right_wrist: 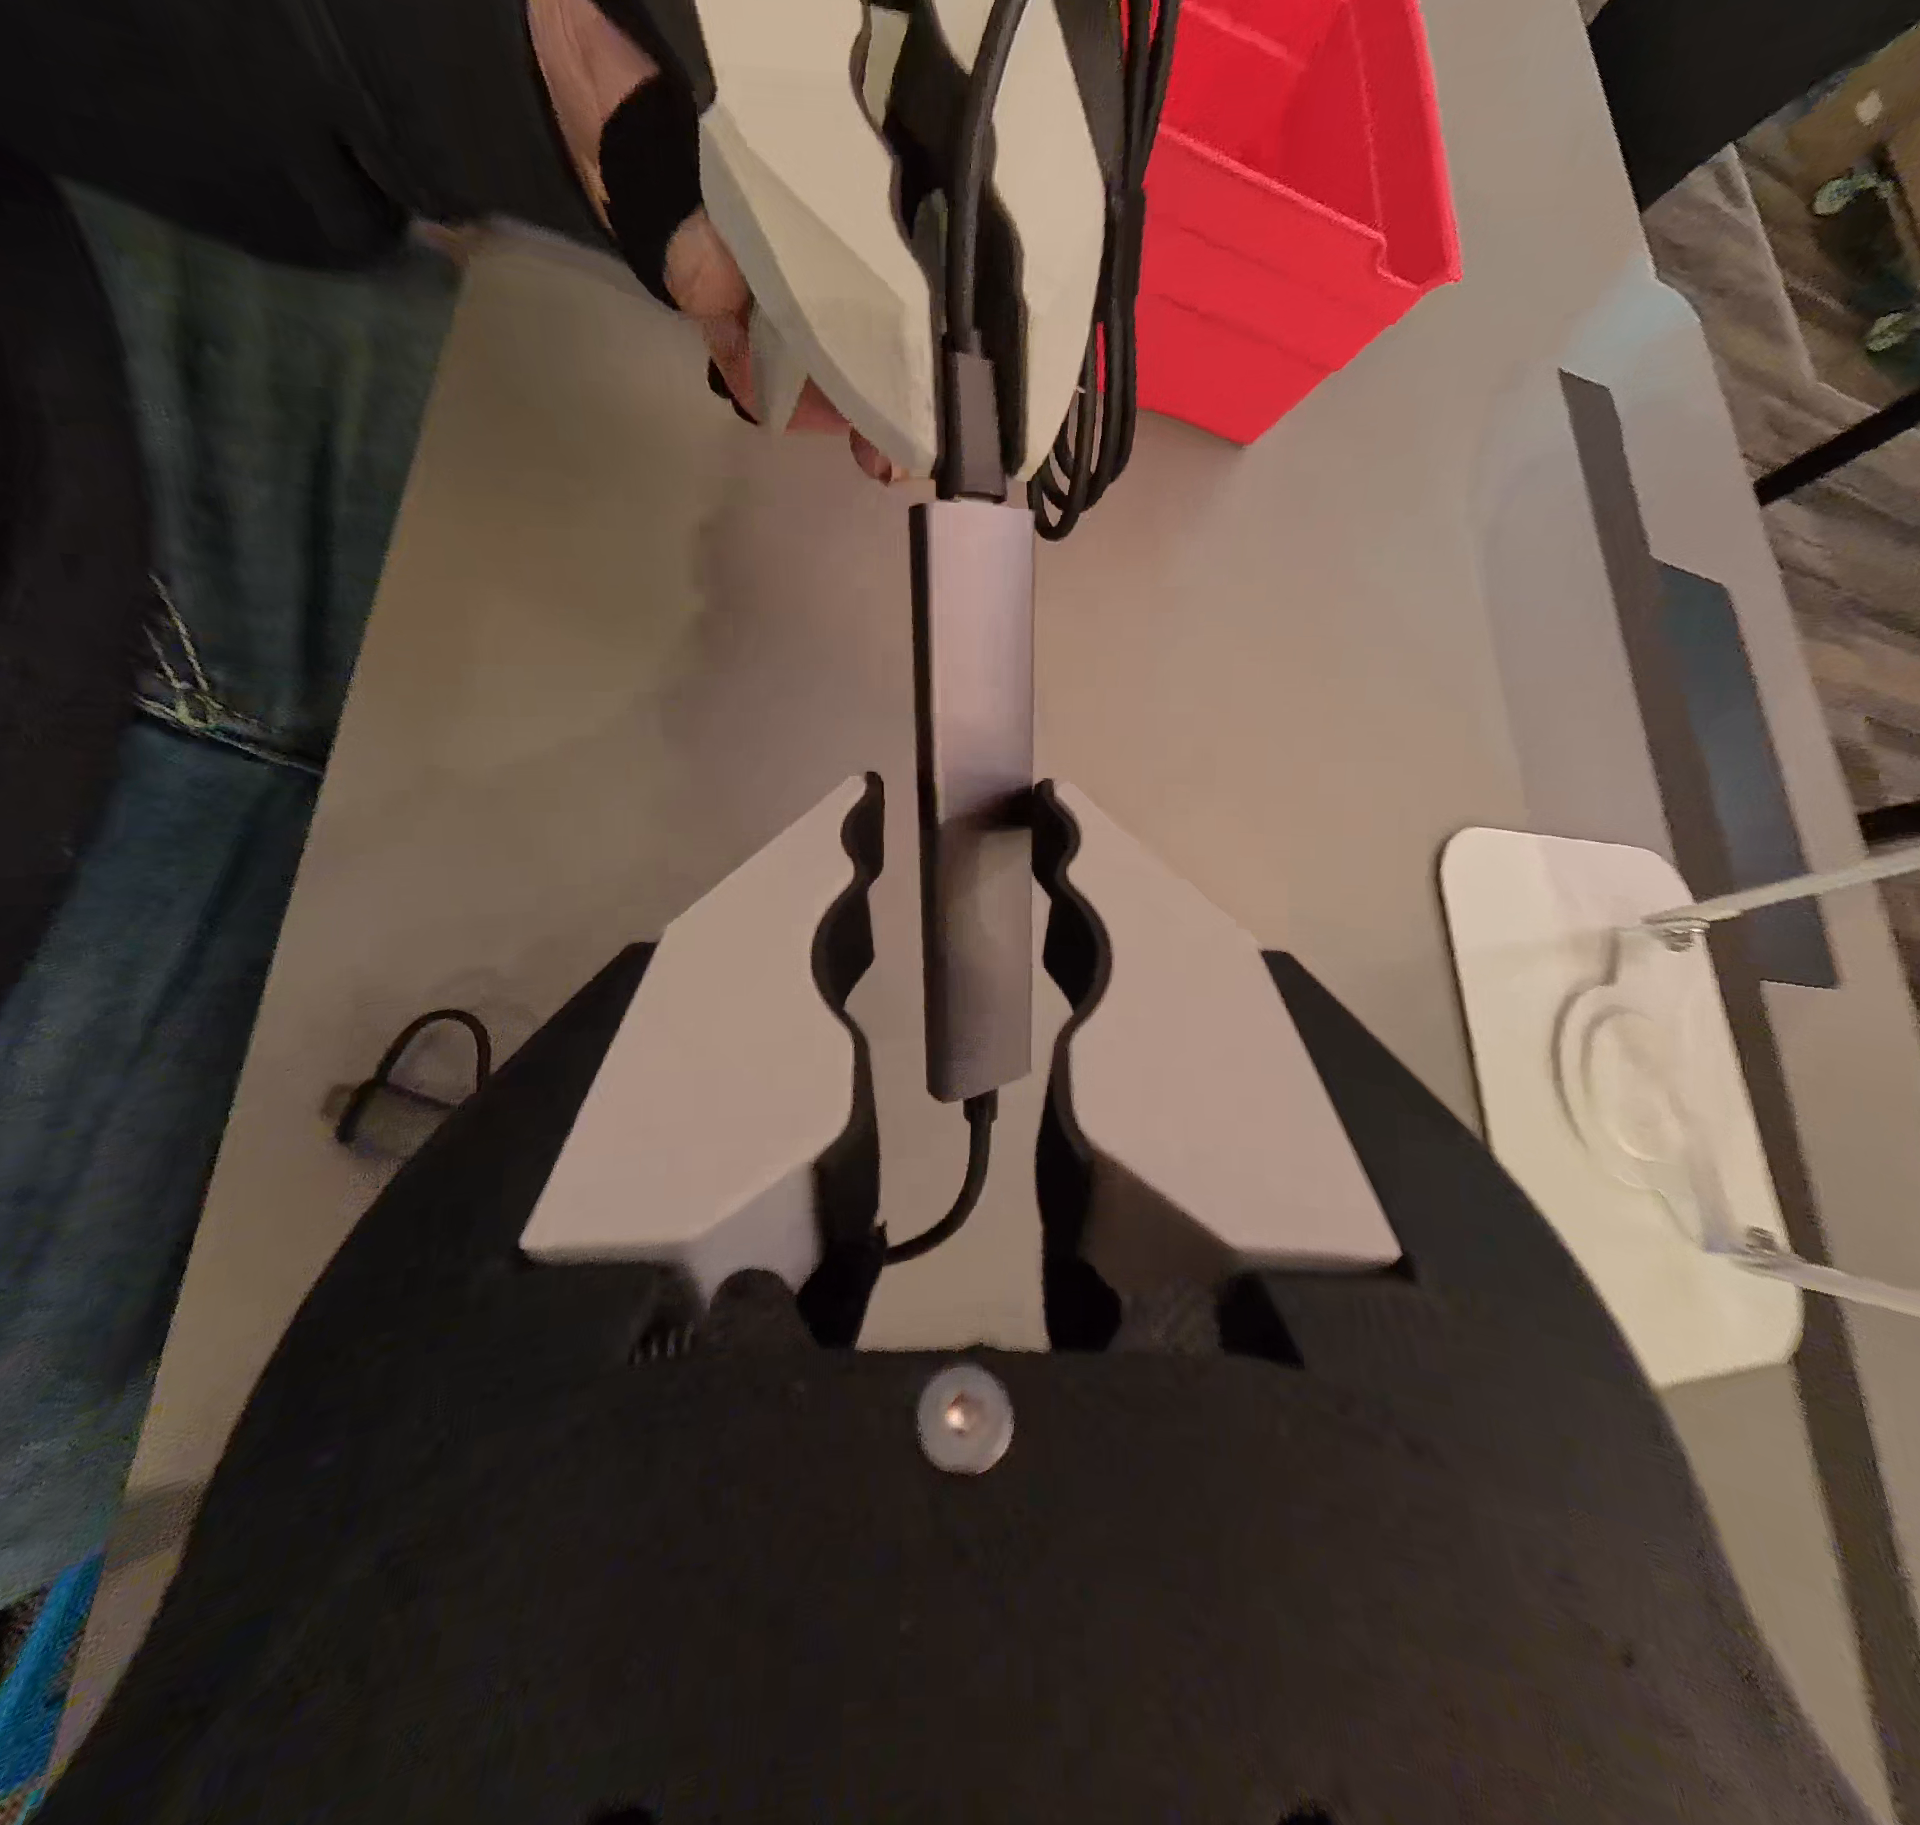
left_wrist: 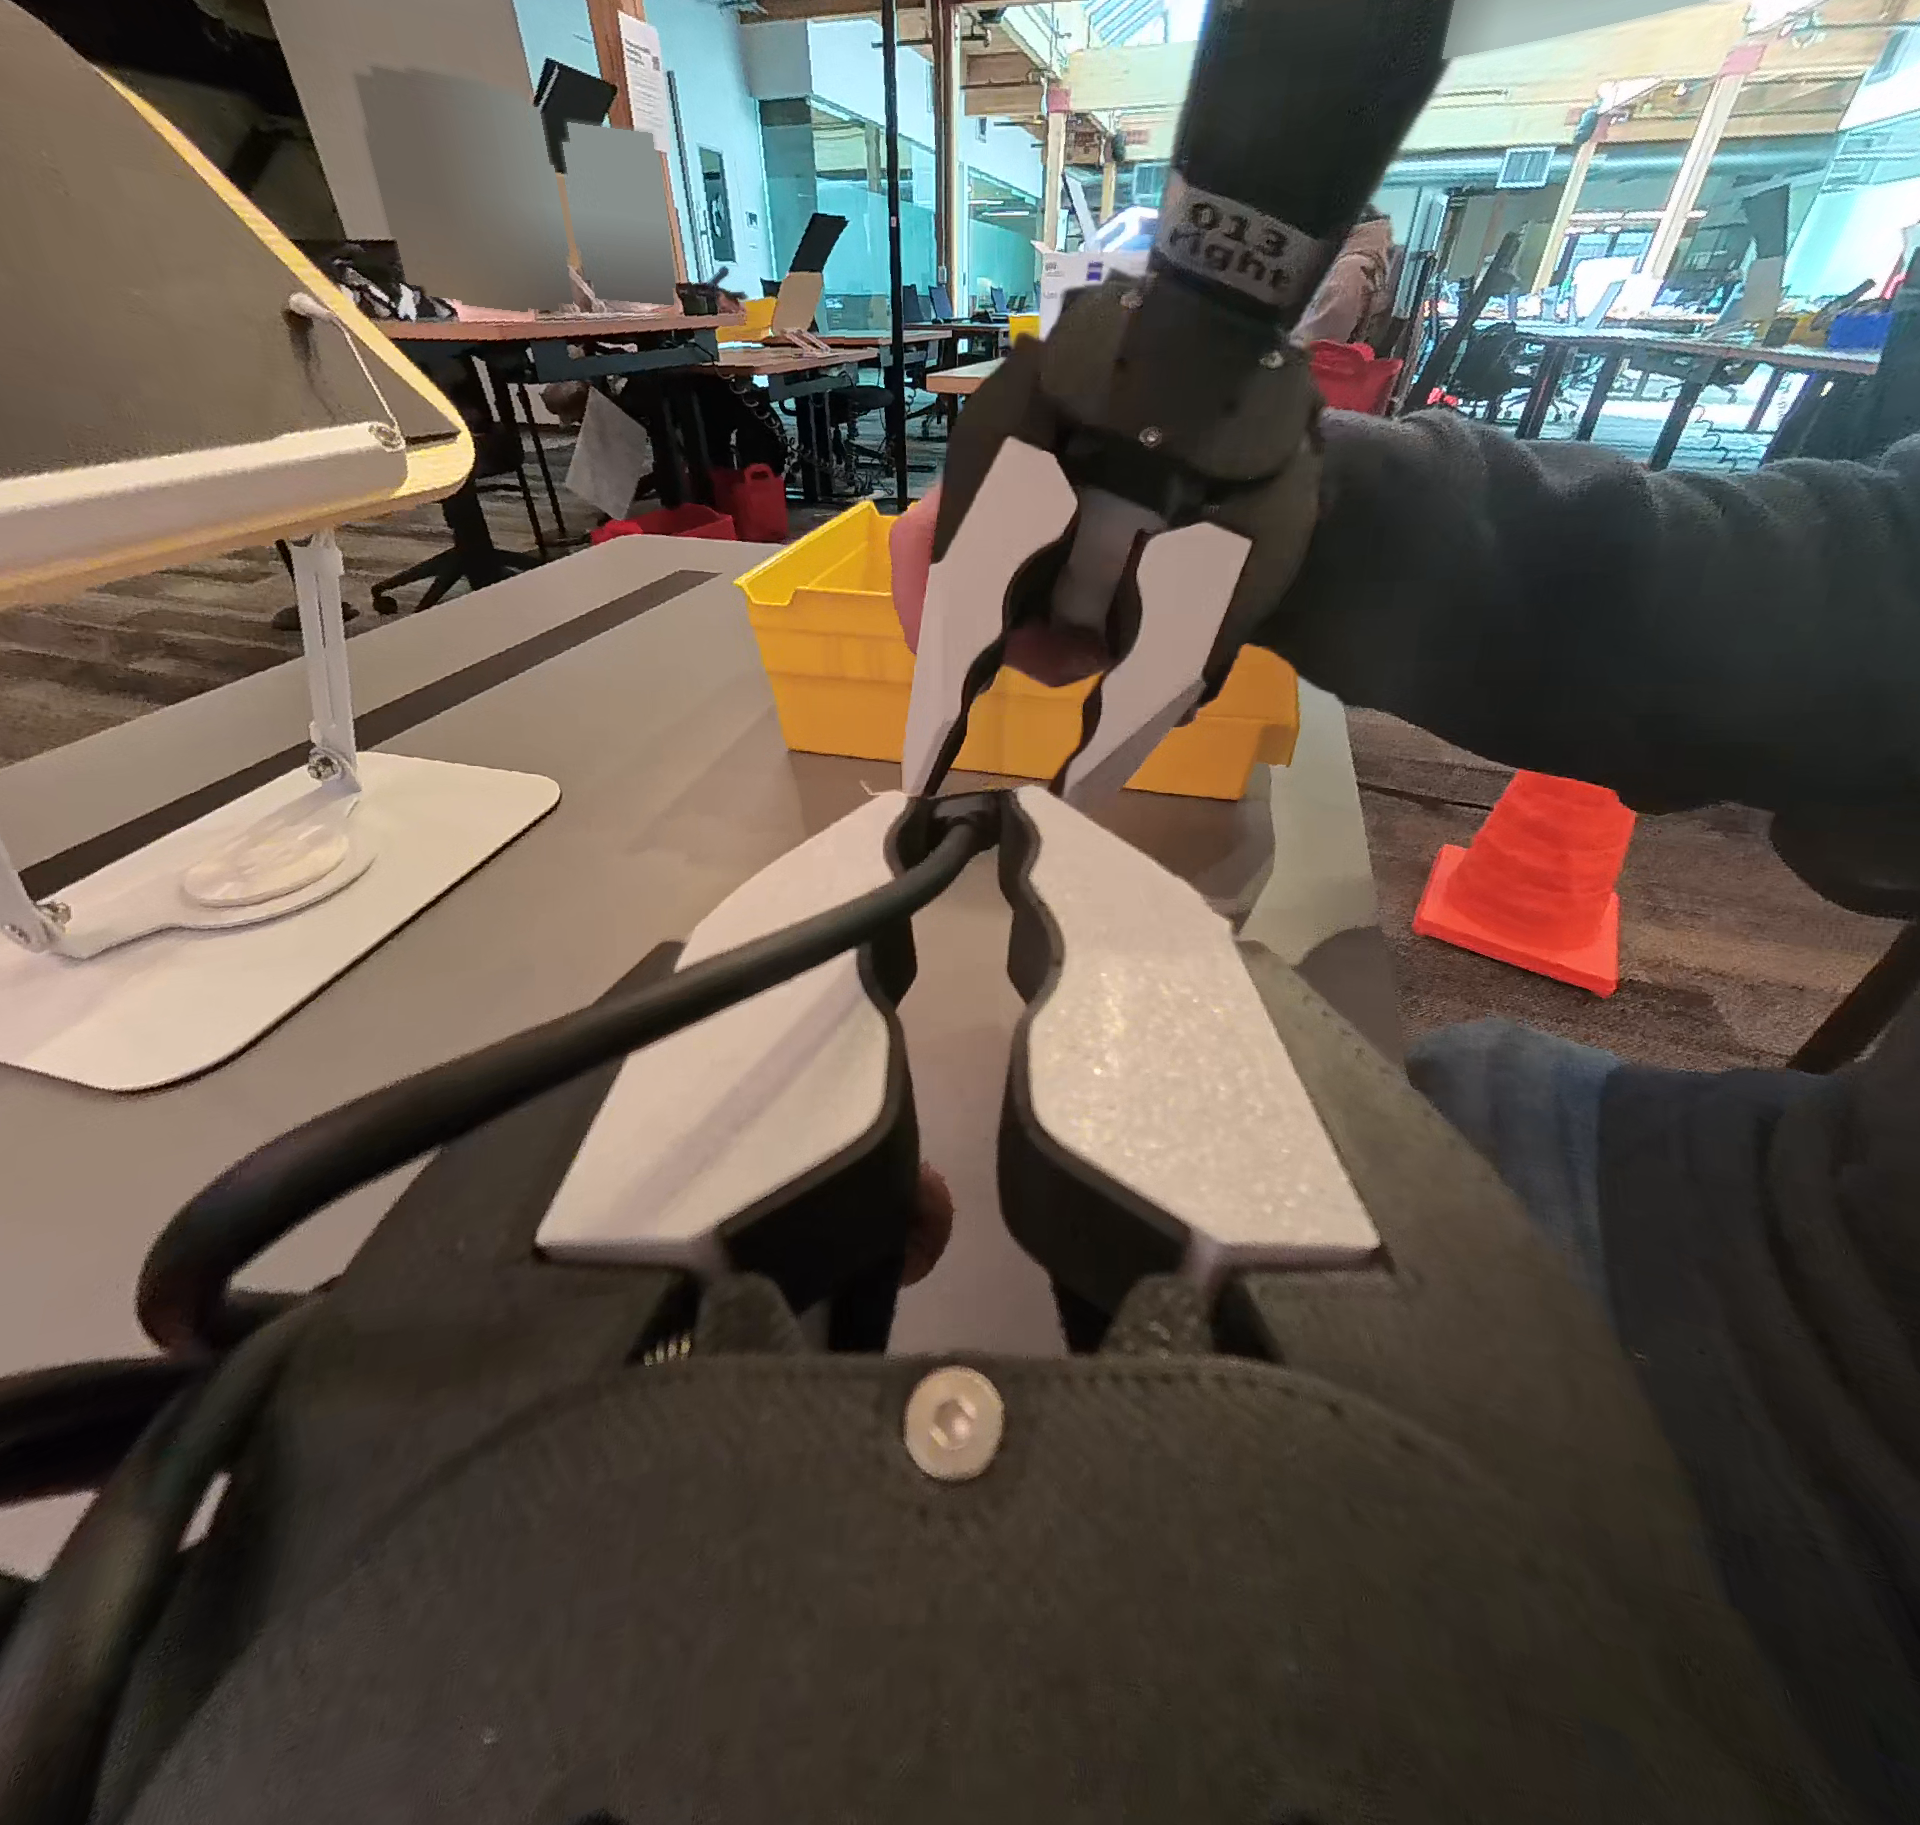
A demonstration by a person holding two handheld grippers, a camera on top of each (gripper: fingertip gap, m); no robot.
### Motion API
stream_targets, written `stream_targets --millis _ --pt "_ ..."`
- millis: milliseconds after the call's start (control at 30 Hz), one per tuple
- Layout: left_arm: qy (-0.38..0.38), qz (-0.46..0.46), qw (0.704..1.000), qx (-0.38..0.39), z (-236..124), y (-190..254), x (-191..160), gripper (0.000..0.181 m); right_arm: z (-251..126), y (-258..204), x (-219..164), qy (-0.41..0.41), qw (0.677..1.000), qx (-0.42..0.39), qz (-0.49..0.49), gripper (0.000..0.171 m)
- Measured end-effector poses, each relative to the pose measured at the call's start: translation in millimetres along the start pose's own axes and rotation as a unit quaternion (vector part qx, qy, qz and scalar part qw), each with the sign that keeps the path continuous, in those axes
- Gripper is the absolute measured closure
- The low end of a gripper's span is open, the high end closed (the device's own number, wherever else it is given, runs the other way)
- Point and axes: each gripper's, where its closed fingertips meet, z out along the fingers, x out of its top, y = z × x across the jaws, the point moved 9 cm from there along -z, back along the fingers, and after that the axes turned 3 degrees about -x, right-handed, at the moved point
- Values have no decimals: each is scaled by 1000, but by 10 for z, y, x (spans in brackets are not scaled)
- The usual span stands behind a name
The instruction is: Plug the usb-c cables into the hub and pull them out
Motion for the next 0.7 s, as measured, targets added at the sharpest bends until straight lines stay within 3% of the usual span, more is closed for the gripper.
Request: stream_targets --millis 133,233,333,500,700 --pt "-3 8 1000 -2 13 27 14 169 40 -59 54 -36 999 -18 -32 140" --pt "-11 19 1000 -11 43 73 24 169 70 -74 94 -20 1000 -2 -18 140" --pt "-26 30 999 -14 70 115 23 169 79 -80 133 -20 999 -7 -32 150" --pt "-23 25 999 3 45 99 48 169 125 -143 205 -59 988 -93 -107 152" --pt "11 -5 999 32 62 58 112 168 28 -92 256 -42 982 -161 -88 153"
